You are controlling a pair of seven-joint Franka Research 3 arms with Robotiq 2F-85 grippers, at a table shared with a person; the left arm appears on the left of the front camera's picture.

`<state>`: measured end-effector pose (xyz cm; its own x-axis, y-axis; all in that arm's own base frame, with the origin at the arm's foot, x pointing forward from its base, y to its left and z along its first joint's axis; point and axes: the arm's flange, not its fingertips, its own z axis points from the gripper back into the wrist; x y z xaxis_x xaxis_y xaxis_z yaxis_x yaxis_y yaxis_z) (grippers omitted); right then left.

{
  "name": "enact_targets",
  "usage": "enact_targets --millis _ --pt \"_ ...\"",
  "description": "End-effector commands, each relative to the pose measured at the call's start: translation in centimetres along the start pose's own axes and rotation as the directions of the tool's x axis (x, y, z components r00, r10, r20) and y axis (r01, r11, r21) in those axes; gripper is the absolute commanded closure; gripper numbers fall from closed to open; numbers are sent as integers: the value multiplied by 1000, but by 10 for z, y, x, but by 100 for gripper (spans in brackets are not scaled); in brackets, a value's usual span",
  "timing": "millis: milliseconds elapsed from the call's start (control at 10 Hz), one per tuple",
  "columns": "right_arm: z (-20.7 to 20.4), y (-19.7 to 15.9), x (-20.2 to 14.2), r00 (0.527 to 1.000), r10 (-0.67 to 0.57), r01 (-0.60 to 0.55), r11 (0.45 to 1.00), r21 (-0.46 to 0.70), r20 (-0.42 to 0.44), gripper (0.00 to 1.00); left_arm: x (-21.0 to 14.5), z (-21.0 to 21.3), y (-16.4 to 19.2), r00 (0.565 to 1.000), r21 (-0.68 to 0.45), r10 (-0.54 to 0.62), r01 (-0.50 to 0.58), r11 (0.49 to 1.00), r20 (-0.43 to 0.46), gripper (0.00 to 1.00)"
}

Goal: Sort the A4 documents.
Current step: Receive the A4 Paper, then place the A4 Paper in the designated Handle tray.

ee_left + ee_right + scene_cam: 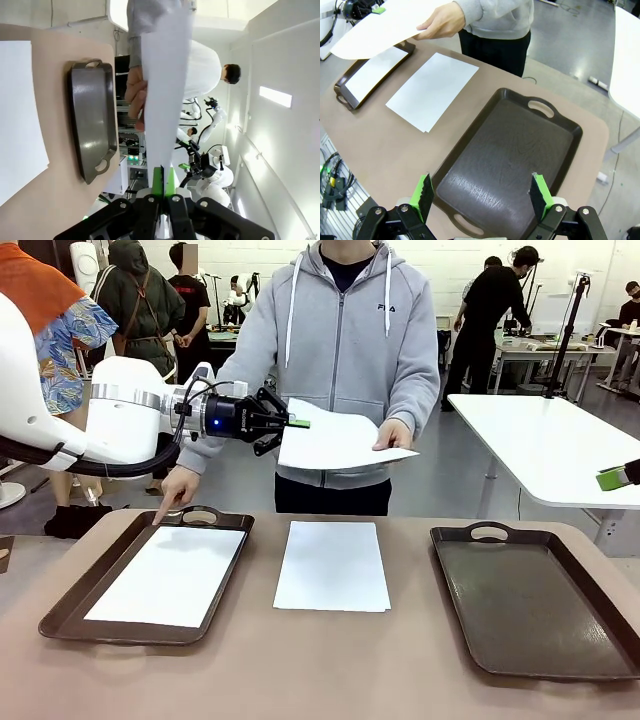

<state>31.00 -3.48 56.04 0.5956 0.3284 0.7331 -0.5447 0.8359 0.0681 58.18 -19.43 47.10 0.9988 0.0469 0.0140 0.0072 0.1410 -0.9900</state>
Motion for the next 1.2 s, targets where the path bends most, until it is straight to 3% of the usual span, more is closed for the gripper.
enact_targets --millis 0,400,500,1100 --pt "-2 0 -1 1000 0 0 1000 15 3 0 0 6 -3 1000 61 -21 22 998 -13 100" --pt "-2 0 -1 1000 0 0 1000 15 3 0 -6 11 -14 998 0 -51 51 999 -24 100" --pt "-2 0 -1 1000 0 0 1000 15 3 0 -2 4 -2 999 50 -29 31 998 -22 100" --pt "-2 0 -1 1000 0 0 1000 15 3 0 -2 4 -2 999 50 -29 31 998 -22 100"
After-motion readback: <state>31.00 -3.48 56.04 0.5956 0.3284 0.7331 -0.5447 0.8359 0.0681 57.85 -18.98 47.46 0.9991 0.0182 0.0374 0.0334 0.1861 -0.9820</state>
